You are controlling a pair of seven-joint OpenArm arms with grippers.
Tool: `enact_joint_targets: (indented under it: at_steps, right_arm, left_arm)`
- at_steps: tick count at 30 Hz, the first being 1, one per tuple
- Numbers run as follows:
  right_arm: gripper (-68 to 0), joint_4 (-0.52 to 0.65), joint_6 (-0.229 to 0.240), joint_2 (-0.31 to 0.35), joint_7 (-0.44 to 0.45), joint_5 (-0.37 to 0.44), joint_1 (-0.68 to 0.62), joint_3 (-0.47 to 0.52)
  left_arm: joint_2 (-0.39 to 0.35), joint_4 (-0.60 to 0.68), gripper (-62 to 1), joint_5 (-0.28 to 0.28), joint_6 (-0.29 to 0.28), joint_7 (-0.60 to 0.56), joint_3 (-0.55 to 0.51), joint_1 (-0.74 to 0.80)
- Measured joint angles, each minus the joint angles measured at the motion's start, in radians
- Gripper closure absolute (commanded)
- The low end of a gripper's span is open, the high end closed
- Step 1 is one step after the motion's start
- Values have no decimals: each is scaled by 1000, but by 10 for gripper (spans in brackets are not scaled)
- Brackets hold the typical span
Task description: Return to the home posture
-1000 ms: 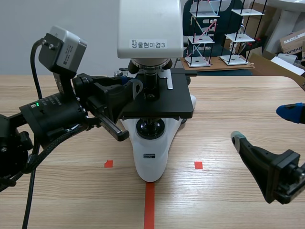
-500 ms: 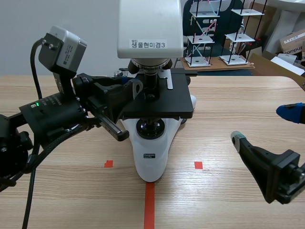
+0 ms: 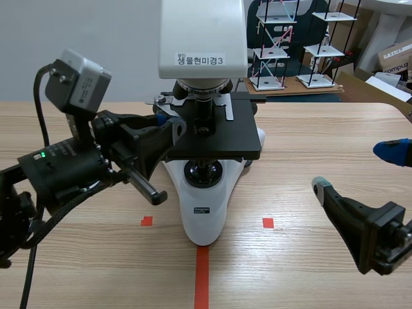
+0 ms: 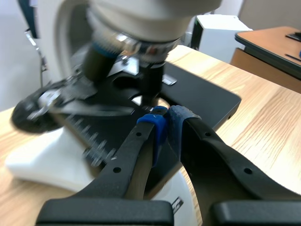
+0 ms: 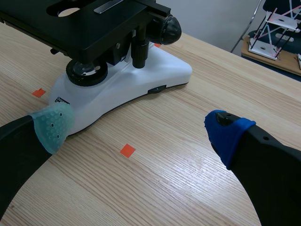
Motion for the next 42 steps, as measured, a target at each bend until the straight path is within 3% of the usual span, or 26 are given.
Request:
enact_joint_targets:
  at_steps: [8, 13, 21, 24, 27, 29, 31, 35, 42]
  right_arm:
    - [-604, 0, 0, 0, 0, 0, 0, 0]
    - [-604, 0, 0, 0, 0, 0, 0, 0]
    - [-604, 0, 0, 0, 0, 0, 0, 0]
    - [-604, 0, 0, 0, 0, 0, 0, 0]
    - [-604, 0, 0, 0, 0, 0, 0, 0]
    - [-604, 0, 0, 0, 0, 0, 0, 0]
    - [-604, 0, 0, 0, 0, 0, 0, 0]
    - [-604, 0, 0, 0, 0, 0, 0, 0]
    - [-604, 0, 0, 0, 0, 0, 0, 0]
  left_arm:
    - [-27, 76, -17, 8, -42, -90, -180, 200]
    - [-44, 146, -17, 66, -42, -143, -254, 339]
    - [-44, 191, -18, 149, -43, -329, -375, 586]
    - [-44, 191, -119, 205, -42, -394, -412, 659]
    - [-44, 190, -305, 232, -42, -472, -447, 729]
    - [-44, 190, -451, 233, -42, -512, -468, 765]
    - [-44, 190, -557, 226, -25, -554, -489, 792]
    - [-45, 190, -598, 205, 72, -590, -510, 829]
    - [-44, 190, -598, 209, 72, -580, -510, 833]
